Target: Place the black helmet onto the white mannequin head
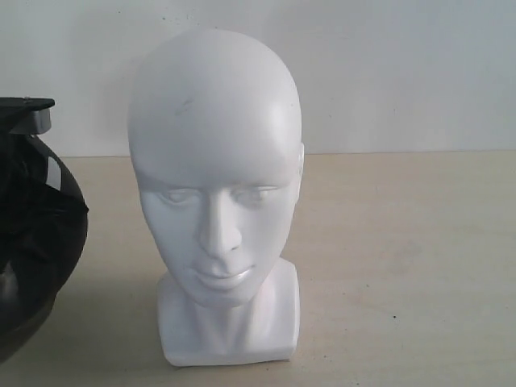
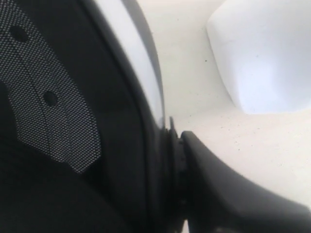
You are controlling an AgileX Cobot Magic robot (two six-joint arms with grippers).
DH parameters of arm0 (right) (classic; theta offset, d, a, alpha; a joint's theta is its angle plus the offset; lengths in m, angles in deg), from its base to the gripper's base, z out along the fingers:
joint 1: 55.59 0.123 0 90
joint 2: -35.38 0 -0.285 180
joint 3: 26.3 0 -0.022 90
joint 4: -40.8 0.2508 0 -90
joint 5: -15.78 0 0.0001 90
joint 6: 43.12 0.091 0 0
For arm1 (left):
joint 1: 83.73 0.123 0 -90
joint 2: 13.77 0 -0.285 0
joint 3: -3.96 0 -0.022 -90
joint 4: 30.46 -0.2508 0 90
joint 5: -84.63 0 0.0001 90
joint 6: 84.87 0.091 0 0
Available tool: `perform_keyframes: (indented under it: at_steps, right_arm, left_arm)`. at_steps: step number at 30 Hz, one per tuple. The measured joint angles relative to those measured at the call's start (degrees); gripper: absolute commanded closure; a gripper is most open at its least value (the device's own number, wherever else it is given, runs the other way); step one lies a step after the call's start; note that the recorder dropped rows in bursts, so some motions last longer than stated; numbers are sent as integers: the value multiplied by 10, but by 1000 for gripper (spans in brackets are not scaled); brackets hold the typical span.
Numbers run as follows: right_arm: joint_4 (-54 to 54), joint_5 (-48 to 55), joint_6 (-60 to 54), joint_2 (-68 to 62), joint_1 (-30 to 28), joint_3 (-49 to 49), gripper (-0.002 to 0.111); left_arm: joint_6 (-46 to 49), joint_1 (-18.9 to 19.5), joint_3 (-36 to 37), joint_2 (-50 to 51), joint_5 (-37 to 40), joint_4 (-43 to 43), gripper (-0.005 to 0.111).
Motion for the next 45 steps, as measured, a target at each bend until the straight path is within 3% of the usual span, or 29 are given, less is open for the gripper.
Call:
perform_keyframes:
  at_steps: [36,45]
  right_arm:
    - [-4,0,0,0,0,0,109]
    - [-4,0,0,0,0,0,109]
  left_arm:
    - [-5,0,0,-144,-84,-8,102]
    - [-5,0,1,-260,-241,-8,102]
